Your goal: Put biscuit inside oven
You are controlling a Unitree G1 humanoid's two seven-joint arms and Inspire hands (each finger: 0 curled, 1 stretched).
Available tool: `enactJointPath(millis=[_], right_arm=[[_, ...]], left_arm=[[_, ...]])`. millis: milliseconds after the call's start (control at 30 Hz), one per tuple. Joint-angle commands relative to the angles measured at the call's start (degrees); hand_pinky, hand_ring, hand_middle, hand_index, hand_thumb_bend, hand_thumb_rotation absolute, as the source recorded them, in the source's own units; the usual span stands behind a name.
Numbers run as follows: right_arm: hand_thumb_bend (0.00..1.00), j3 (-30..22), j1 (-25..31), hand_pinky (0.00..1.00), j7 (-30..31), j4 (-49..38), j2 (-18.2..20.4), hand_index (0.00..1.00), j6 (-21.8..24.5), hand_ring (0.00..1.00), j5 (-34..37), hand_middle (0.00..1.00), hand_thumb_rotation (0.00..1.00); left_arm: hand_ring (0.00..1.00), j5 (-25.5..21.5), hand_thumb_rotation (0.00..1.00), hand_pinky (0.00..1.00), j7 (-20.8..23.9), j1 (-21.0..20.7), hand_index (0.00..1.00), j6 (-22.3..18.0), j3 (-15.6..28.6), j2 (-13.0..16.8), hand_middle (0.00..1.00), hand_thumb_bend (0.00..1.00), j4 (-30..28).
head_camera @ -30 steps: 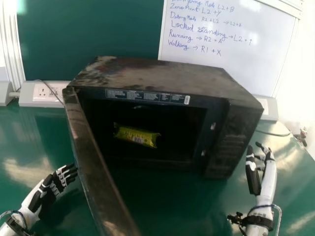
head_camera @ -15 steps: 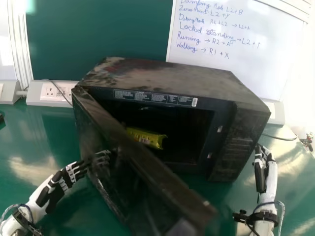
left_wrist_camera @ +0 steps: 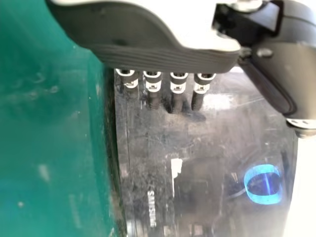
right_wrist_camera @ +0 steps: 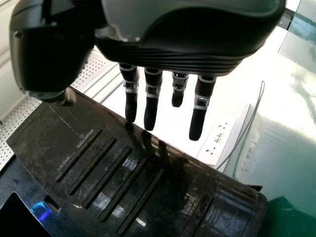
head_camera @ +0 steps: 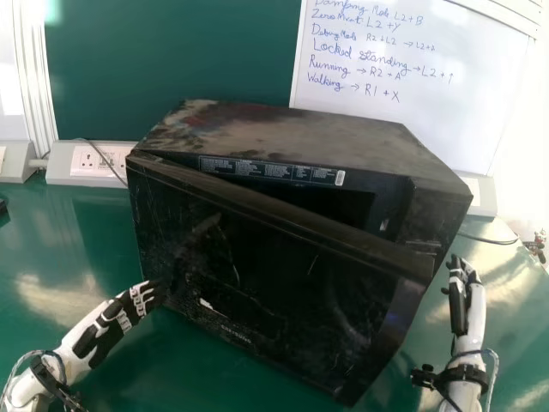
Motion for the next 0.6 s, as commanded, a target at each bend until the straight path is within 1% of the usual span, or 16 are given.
enactJointPath(millis=[0, 100, 200, 300, 433, 567], right_arm=[[0.65, -1.16, -1.32, 0.70, 1.21, 0.35, -0.20, 0.87, 1.56, 0.79, 2.36, 0.83, 1.00], [0.65, -1.90, -1.66, 0.72, 3.15, 0.80, -0.94, 0.87, 3.00, 0.80, 4.65, 0.84, 1.00], [0.65, -2.76, -1.69, 0.72, 5.73, 1.08, -1.85, 0.87, 3.80, 0.80, 7.27, 0.84, 1.00], [0.66, -3.80, -1.63, 0.73, 7.97, 0.58, -2.66, 0.89, 5.63, 0.80, 9.84, 0.84, 1.00], [0.64, -5.86, -2.07, 0.74, 10.45, 1.24, -3.43, 0.89, 7.06, 0.81, 13.82, 0.85, 1.00], [0.68, -7.52, -2.56, 0.72, 12.33, 3.20, -4.01, 0.89, 7.44, 0.80, 16.92, 0.83, 1.00]], left_arm=[[0.61, -0.26, 0.00, 0.54, -0.18, 1.14, 0.49, -0.99, -1.65, -2.79, 0.49, 0.52, 3.05], [0.61, -0.44, 0.00, 0.55, -0.47, 0.73, 0.49, -0.83, -1.80, -2.70, 0.49, 0.52, 3.49], [0.60, -0.40, 0.00, 0.54, -0.48, 0.36, 0.49, -1.02, -1.86, -2.72, 0.49, 0.52, 3.75], [0.60, -0.65, 0.00, 0.54, -0.79, -0.02, 0.49, -0.69, -1.98, -2.67, 0.49, 0.52, 3.73], [0.60, -0.40, 0.00, 0.55, -0.80, -0.62, 0.49, -0.67, -2.24, -2.59, 0.49, 0.52, 3.92], [0.59, -0.26, 0.00, 0.55, -0.91, -1.48, 0.49, -0.52, -2.62, -2.63, 0.49, 0.52, 4.48]])
